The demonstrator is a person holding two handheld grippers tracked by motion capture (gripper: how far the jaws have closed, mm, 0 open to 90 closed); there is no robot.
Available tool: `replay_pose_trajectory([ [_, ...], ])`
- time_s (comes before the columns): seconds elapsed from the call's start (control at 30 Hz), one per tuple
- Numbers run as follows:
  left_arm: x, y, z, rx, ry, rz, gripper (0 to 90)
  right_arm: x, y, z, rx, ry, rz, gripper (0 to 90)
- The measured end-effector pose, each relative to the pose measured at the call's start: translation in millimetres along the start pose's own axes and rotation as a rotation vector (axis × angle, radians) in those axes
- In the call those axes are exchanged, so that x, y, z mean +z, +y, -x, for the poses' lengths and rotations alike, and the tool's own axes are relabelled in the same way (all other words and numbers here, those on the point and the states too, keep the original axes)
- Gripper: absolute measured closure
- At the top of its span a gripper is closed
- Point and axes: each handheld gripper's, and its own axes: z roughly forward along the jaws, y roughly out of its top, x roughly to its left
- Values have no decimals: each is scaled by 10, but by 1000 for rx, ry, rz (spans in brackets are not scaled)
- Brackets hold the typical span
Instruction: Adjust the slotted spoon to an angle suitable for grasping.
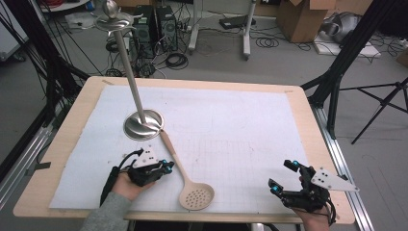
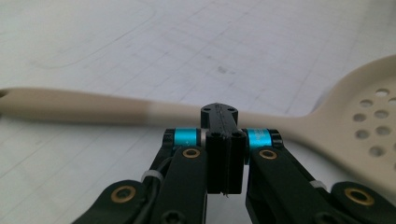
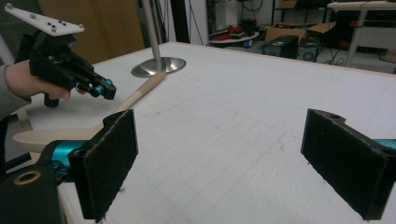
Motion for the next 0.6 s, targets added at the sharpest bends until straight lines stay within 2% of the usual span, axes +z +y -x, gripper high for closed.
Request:
replay_pose_trajectory([
  [0.13,-37,-80,-146,-25,41,-30,898,17,3,-5,4,4,-3,99],
  [0.23,-24,-65,-184,-34,45,-18,898,27,-3,10,2,3,-4,99],
  [0.5,217,63,-216,-43,54,-83,898,18,10,11,-2,8,3,99],
  [0.57,269,89,-217,-34,54,-106,898,3,12,15,4,6,6,99],
  [0.6,284,103,-218,-28,54,-102,898,-8,11,23,3,5,10,99],
])
